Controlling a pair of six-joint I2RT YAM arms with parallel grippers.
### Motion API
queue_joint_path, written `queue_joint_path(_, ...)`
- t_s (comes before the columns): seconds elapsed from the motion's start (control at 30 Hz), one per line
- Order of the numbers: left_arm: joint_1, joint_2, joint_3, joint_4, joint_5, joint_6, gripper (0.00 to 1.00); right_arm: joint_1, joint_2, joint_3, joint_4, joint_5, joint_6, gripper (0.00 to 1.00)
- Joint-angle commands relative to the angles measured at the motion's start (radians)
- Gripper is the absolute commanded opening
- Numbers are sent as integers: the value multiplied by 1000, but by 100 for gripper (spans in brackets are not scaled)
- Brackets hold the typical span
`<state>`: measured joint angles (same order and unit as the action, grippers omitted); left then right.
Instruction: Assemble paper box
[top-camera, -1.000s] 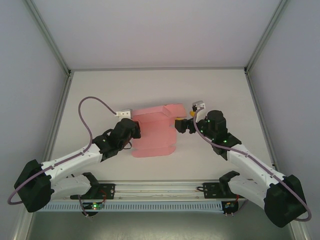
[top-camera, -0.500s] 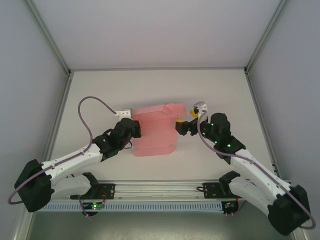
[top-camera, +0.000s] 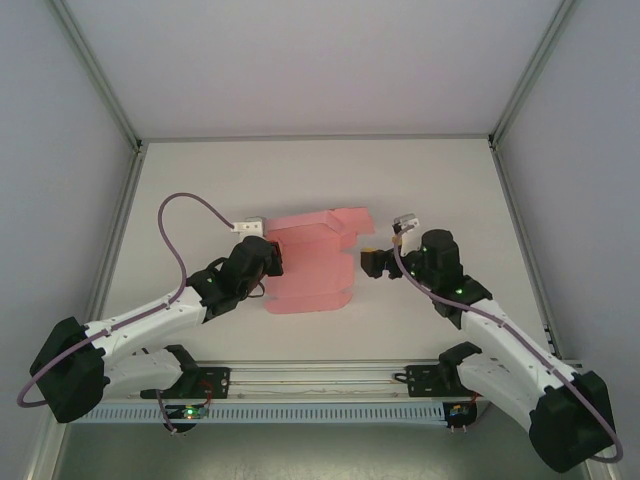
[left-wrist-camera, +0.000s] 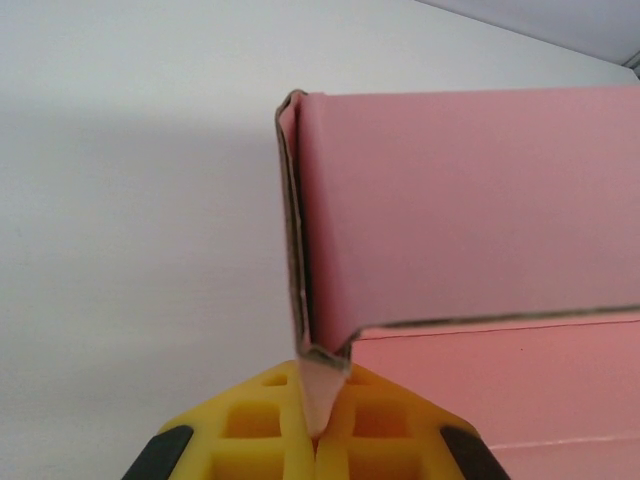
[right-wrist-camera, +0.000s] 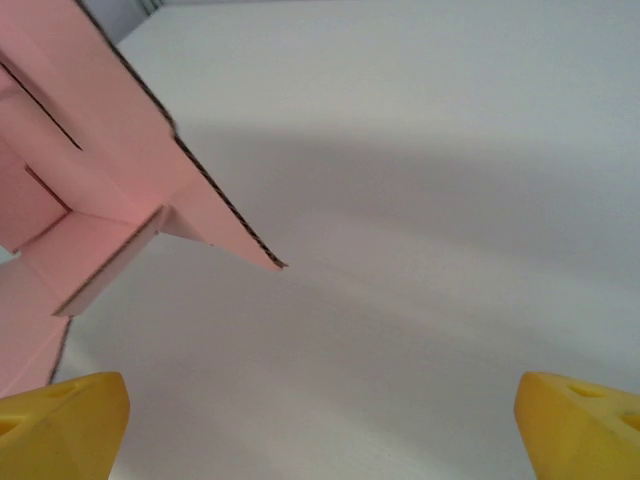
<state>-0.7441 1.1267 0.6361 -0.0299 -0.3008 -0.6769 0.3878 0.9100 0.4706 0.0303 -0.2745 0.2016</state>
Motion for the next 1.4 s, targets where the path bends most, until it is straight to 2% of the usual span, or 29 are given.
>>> queue_joint_path(0.0,3,-1,17,19,20,29,0,-6,60,73,74,-62,-28,98)
queue_joint_path(0.2,3,11,24,28,50,45,0,17,199,151,181,-148,-35,98)
queue_joint_path(0.4,3,28,24,56,59,24,0,103,315,187,239,-149,-43,98)
queue_joint_path(0.57,3,29,30,55,50,-2,0,195,353,183,213,11,-88,98)
queue_joint_path(0.73,3,26,41,-18,-26,-23,0,190,251,170,128,151,-113,98)
queue_joint_path(0.9,6,19,37,-75,-79,-33,0,113,6,114,35,105,-148,98)
queue_joint_path(1.1,14,-6,30,-102,-63,-14,0,-133,-230,55,3,56,-89,98)
queue_joint_path(1.17,15,-19,21,-93,-47,-5,0,-233,-205,75,-2,-26,-58,98)
queue_joint_path(1.23,14,-34,9,-76,-21,7,0,-304,-124,114,-3,-135,-18,92)
queue_joint_path(1.3,14,-48,1,-62,0,20,0,-323,-13,156,11,-265,-22,84)
queue_joint_path(1.37,14,-59,-4,-53,10,26,0,-314,99,184,70,-454,-44,77)
